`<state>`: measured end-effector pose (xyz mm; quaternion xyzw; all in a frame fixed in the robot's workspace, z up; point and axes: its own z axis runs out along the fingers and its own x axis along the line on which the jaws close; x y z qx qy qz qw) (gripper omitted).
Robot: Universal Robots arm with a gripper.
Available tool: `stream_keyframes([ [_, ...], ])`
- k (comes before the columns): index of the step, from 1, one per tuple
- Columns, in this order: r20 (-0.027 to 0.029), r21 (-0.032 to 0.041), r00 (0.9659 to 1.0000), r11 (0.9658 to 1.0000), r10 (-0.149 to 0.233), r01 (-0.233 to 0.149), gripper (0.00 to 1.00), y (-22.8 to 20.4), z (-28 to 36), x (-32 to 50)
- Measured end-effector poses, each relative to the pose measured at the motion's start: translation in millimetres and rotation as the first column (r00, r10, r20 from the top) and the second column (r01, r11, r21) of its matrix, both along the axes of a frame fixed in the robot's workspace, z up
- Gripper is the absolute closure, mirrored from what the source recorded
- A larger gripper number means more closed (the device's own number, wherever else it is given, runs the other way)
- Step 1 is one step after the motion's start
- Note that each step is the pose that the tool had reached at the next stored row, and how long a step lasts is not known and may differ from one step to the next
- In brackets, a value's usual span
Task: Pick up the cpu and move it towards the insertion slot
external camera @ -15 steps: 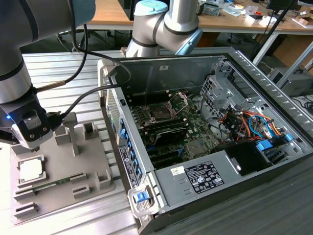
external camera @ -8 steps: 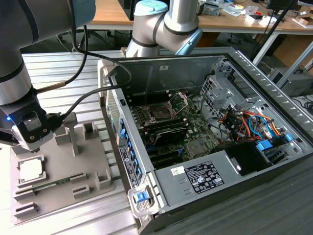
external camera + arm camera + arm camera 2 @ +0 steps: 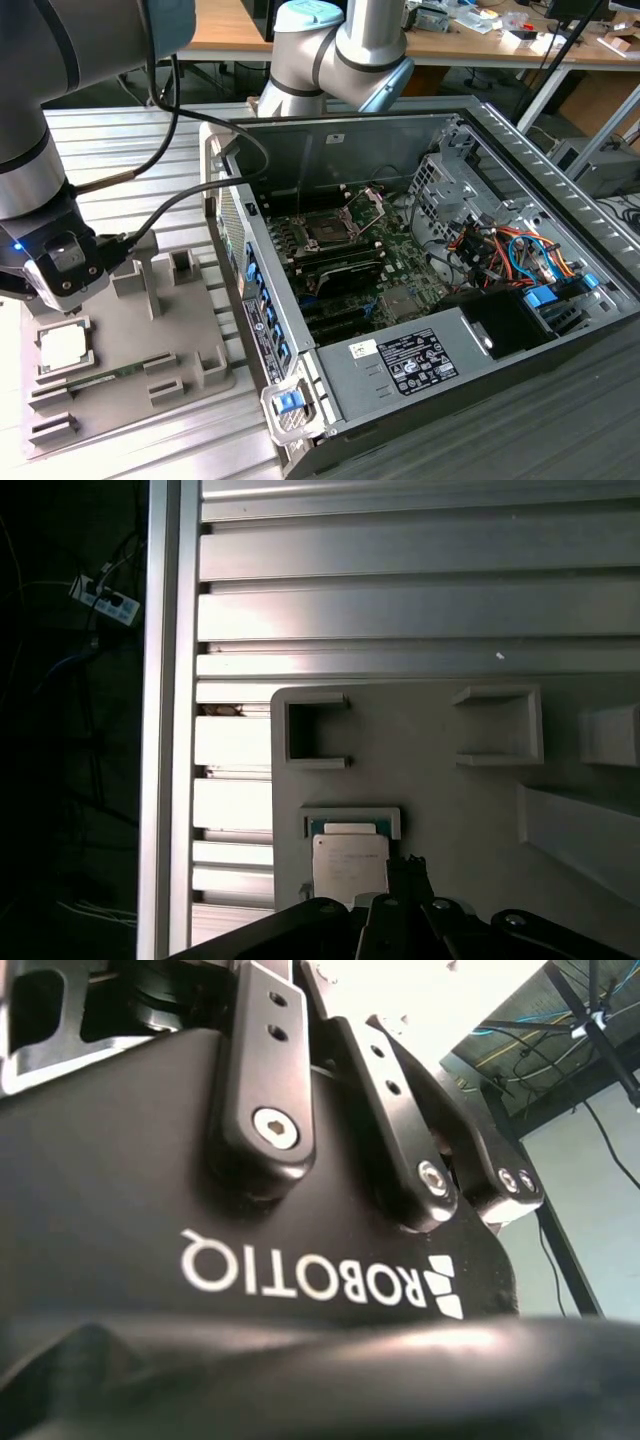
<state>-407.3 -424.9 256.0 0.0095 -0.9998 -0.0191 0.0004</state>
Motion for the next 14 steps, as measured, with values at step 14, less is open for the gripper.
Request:
stream_keyframes([
  [14, 0.0001, 0.0000, 1.0000, 1.0000, 0.000, 0.000, 0.89, -4.1, -2.1, 0.0],
])
